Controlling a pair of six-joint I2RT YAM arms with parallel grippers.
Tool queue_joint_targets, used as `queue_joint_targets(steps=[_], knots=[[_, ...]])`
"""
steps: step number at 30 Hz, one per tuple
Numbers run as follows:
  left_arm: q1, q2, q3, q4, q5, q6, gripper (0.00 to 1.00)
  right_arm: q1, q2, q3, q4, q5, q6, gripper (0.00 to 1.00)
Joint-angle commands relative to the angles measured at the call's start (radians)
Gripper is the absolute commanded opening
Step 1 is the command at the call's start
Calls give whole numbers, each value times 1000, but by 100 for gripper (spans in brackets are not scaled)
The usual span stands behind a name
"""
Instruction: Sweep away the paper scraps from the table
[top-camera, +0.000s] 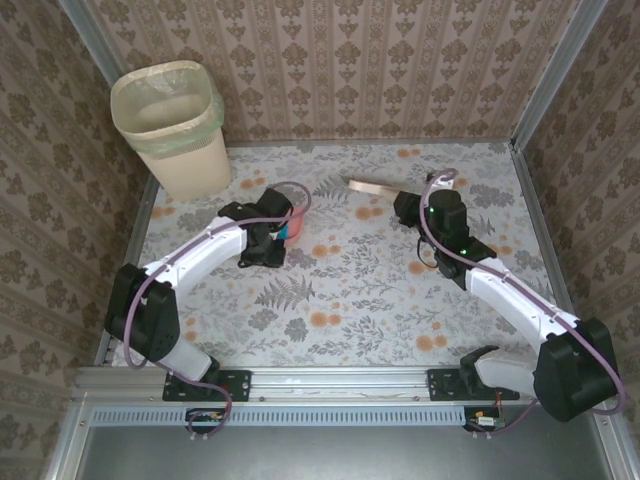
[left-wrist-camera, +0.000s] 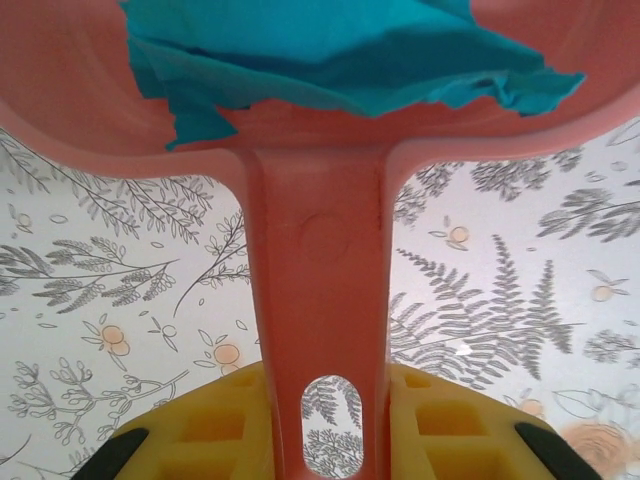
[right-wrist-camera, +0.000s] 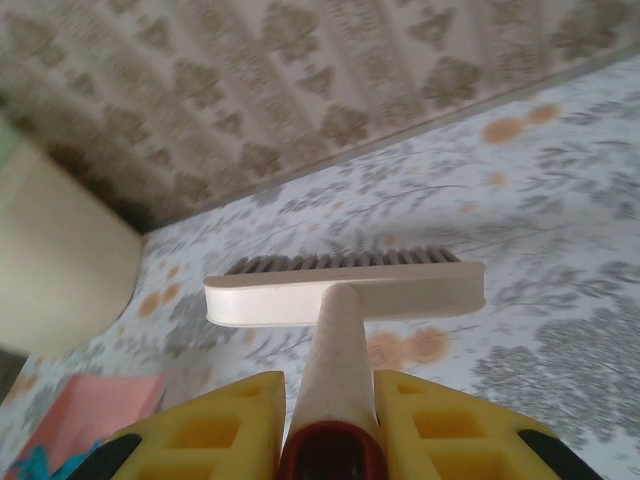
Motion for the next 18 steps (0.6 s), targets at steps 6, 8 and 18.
queue_joint_targets(steps=[6,8,18], knots=[[-4,-46,266,-255,-56,-28,0,-101,-11,-49,96,8,178,0],[9,-31,357,-320,-67,-42,0,-101,-1,-47,108,-18,172,0],[164,111,843,-500,-2,-5,0,-91,76,-3,164,-186,117,0]])
